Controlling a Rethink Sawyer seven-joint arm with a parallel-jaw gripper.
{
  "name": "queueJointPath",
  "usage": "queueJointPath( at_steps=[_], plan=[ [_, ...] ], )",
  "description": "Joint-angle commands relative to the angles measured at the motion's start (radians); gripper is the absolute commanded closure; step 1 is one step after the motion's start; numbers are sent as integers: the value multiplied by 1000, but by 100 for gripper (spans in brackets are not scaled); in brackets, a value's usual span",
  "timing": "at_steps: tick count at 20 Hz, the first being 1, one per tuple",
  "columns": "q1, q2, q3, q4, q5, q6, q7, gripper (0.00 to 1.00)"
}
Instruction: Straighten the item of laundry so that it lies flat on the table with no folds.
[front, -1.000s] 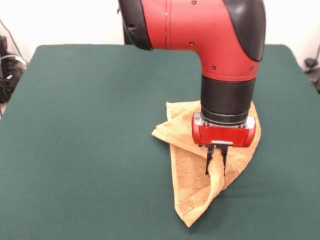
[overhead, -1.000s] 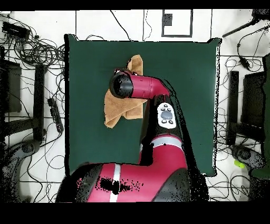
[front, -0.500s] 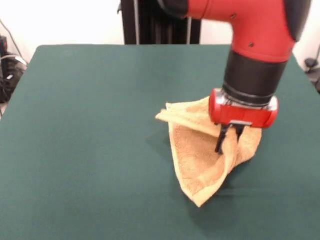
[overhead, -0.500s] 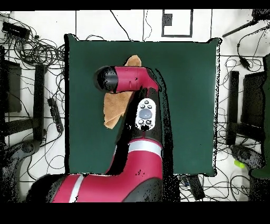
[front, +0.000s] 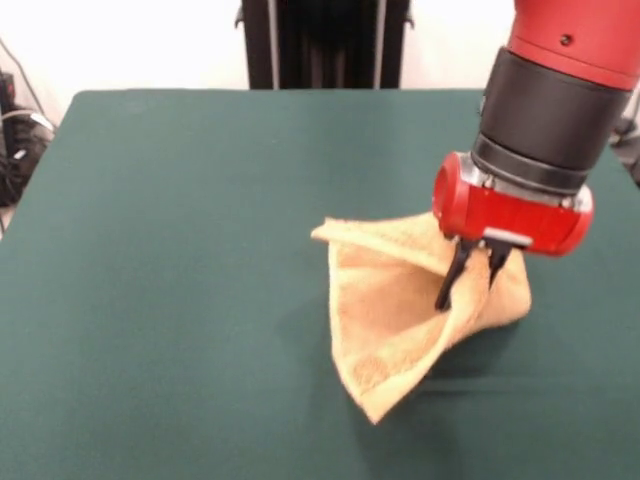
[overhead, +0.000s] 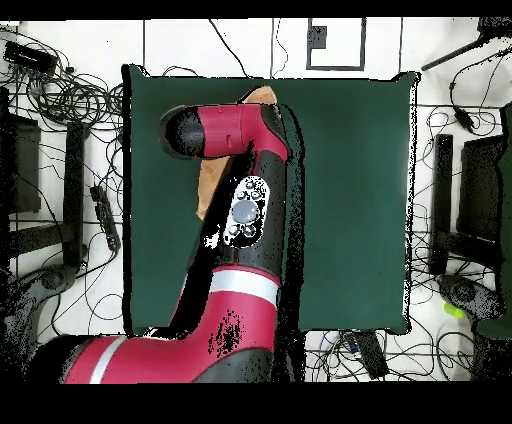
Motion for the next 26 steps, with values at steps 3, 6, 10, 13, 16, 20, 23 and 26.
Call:
queueJointPath(
  at_steps=[3, 6, 10, 13, 16, 20, 23, 26],
  plan=[
    [-31, 248, -95, -390, 124, 2, 442, 100],
    [-69, 358, -150, -570, 152, 44, 479, 100],
    [-86, 388, -86, -605, 195, 132, 413, 100],
    [-81, 408, -112, -624, 207, 151, 436, 100],
    [-90, 440, -165, -686, 231, 197, 485, 100],
    [-115, 483, -197, -765, 312, 308, 471, 100],
    [-124, 474, -154, -758, 386, 401, 393, 100],
    [-132, 465, -143, -757, 448, 472, 333, 100]
  ],
)
